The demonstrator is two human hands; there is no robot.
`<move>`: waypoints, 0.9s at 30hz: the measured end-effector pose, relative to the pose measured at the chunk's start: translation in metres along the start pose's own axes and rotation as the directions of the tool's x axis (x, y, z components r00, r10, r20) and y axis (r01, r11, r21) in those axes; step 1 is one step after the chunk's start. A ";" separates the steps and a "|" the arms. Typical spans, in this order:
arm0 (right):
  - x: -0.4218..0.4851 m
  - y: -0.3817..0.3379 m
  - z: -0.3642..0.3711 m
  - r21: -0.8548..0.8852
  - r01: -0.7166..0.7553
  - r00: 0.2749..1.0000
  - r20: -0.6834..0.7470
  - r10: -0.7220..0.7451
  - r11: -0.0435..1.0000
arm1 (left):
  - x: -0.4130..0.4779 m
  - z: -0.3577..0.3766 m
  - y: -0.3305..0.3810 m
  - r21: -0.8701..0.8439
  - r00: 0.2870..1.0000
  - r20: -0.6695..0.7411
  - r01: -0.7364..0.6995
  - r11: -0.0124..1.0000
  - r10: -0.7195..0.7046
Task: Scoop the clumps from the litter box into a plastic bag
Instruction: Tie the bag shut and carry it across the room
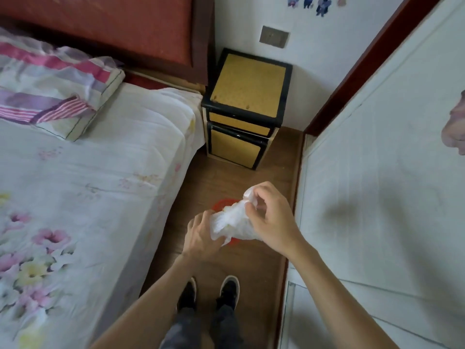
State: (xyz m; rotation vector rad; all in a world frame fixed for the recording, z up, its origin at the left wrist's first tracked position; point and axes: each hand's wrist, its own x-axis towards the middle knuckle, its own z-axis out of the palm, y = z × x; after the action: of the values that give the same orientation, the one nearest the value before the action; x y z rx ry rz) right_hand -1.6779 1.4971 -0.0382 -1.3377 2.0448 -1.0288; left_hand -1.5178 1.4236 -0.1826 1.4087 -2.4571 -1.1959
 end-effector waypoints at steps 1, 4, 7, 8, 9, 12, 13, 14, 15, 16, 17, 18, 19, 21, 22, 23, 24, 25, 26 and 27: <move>0.004 0.009 0.005 0.011 -0.011 1.000 -0.006 0.011 1.000 | 0.009 0.007 -0.006 0.008 0.999 0.025 0.035 0.999 -0.035; 0.012 0.038 0.023 0.042 -0.055 0.998 -0.018 0.056 0.998 | 0.032 0.029 -0.027 -0.022 0.991 0.097 0.094 0.995 -0.091; 0.019 0.071 0.044 0.093 -0.120 0.991 -0.039 0.124 0.988 | 0.054 0.052 -0.046 -0.061 0.981 0.164 0.112 0.992 -0.101; 0.022 0.083 0.052 0.115 -0.140 0.988 -0.043 0.145 0.984 | 0.061 0.058 -0.052 -0.069 0.979 0.175 0.117 0.991 -0.103; 0.025 0.095 0.059 0.139 -0.155 0.986 -0.045 0.162 0.978 | 0.068 0.066 -0.058 -0.076 0.977 0.182 0.127 0.989 -0.111; 0.031 0.128 0.082 0.202 -0.174 0.980 -0.055 0.189 0.964 | 0.081 0.089 -0.082 -0.138 0.976 0.192 0.130 0.982 -0.102; 0.033 0.139 0.090 0.210 -0.176 0.980 -0.055 0.192 0.962 | 0.084 0.097 -0.092 -0.160 0.978 0.186 0.121 0.980 -0.091; 0.033 0.148 0.097 0.213 -0.179 0.979 -0.059 0.195 0.961 | 0.087 0.105 -0.100 -0.177 0.979 0.187 0.117 0.977 -0.083; 0.034 0.158 0.103 0.217 -0.180 0.978 -0.062 0.197 0.960 | 0.090 0.113 -0.108 -0.191 0.979 0.190 0.115 0.975 -0.079; 0.035 0.167 0.110 0.224 -0.176 0.978 -0.067 0.196 0.959 | 0.094 0.121 -0.115 -0.200 0.980 0.187 0.110 0.974 -0.072; 0.036 0.176 0.117 0.233 -0.173 0.978 -0.071 0.194 0.957 | 0.099 0.129 -0.122 -0.213 0.980 0.186 0.107 0.971 -0.067; 0.037 0.185 0.124 0.245 -0.175 0.978 -0.071 0.197 0.954 | 0.103 0.137 -0.130 -0.225 0.981 0.181 0.108 0.968 -0.068; 0.037 0.195 0.131 0.258 -0.176 0.977 -0.074 0.201 0.950 | 0.109 0.148 -0.138 -0.240 0.981 0.181 0.107 0.965 -0.064; 0.038 0.214 0.144 0.291 -0.179 0.973 -0.092 0.213 0.940 | 0.120 0.169 -0.156 -0.265 0.981 0.180 0.121 0.957 -0.074; 0.038 0.223 0.151 0.311 -0.181 0.970 -0.098 0.221 0.933 | 0.125 0.178 -0.164 -0.270 0.979 0.180 0.146 0.952 -0.099; 0.038 0.232 0.157 0.331 -0.189 0.967 -0.100 0.234 0.924 | 0.131 0.186 -0.170 -0.269 0.977 0.176 0.167 0.949 -0.122; 0.039 0.241 0.163 0.352 -0.202 0.963 -0.100 0.251 0.914 | 0.135 0.193 -0.175 -0.253 0.976 0.177 0.171 0.952 -0.128; 0.040 0.249 0.168 0.368 -0.212 0.959 -0.100 0.265 0.905 | 0.139 0.201 -0.180 -0.235 0.973 0.186 0.180 0.955 -0.138; 0.042 0.257 0.173 0.378 -0.219 0.955 -0.105 0.277 0.899 | 0.143 0.208 -0.184 -0.224 0.971 0.190 0.185 0.957 -0.143; 0.044 0.264 0.178 0.388 -0.224 0.952 -0.111 0.287 0.894 | 0.148 0.215 -0.186 -0.230 0.972 0.188 0.186 0.955 -0.144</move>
State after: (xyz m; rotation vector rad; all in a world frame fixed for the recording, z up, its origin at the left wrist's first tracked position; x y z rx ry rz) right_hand -1.7106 1.4618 -0.3562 -0.7878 1.9469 -1.3561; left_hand -1.5598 1.3867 -0.4985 1.5204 -2.2241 -1.6562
